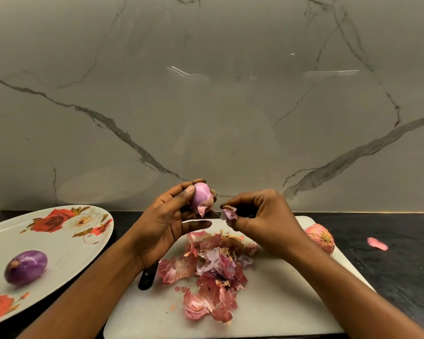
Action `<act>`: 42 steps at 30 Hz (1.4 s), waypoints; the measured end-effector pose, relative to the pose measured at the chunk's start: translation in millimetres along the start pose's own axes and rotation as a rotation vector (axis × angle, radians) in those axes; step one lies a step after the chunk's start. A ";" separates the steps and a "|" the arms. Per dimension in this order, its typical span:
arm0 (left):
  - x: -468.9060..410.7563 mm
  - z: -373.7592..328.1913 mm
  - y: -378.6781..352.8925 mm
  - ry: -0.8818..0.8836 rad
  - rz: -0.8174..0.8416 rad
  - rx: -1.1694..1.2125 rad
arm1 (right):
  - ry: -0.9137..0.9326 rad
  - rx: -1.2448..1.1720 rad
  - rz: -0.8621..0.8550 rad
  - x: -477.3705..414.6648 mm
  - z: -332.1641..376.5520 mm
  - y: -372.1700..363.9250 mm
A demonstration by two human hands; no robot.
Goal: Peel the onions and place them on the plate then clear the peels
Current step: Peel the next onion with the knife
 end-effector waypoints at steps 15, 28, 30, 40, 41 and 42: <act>2.8 -1.7 -5.1 -0.006 0.069 -0.093 | -0.032 -0.236 0.084 1.1 5.1 -6.1; 6.6 -2.9 -7.7 -0.081 0.046 -0.268 | 0.222 0.071 -0.025 12.0 19.7 -7.3; 6.2 -2.1 -7.7 -0.088 0.052 -0.280 | 0.236 0.085 -0.034 11.7 19.5 -6.7; 6.1 -0.9 -8.7 -0.060 0.112 -0.151 | 0.226 0.026 -0.122 7.1 13.0 0.7; 5.5 -0.9 -9.1 -0.055 0.119 -0.128 | 0.211 0.003 -0.135 6.9 12.2 2.1; 4.8 -1.1 -9.1 -0.052 0.121 -0.109 | 0.193 -0.016 -0.147 6.6 11.7 3.3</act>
Point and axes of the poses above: each hand's wrist, its own x-axis away from the middle knuckle, its own y-axis out of the back of the hand, z = x × y, the point moved 7 cm from there along -x, towards the middle knuckle
